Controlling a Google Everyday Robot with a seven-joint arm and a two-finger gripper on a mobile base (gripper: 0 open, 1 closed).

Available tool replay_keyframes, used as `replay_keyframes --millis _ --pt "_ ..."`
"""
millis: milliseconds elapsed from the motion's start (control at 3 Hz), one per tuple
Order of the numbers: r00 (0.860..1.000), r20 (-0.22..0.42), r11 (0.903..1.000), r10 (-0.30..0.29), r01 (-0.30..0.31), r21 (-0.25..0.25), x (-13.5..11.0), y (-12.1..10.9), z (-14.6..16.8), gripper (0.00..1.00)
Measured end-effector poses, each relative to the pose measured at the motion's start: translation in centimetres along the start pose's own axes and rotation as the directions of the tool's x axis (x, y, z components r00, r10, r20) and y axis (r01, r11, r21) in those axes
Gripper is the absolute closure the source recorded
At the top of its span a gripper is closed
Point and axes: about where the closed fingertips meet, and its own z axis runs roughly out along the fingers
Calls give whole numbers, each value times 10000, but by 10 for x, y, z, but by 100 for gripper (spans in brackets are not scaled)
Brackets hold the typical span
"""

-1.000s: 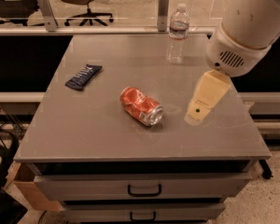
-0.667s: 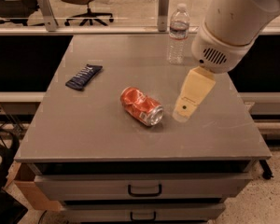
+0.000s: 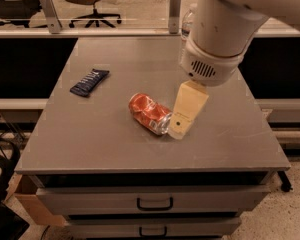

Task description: Place coke can upright

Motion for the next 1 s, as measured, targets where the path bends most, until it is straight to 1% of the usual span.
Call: replay_keyframes --millis 333,667,1000 --pt "9988 -412 9995 264 -258 164 -7 10 5 0" --pt "9985 -403 9991 373 -365 195 -7 10 5 0" --pt "9961 -691 9984 552 -545 119 -29 13 17 0"
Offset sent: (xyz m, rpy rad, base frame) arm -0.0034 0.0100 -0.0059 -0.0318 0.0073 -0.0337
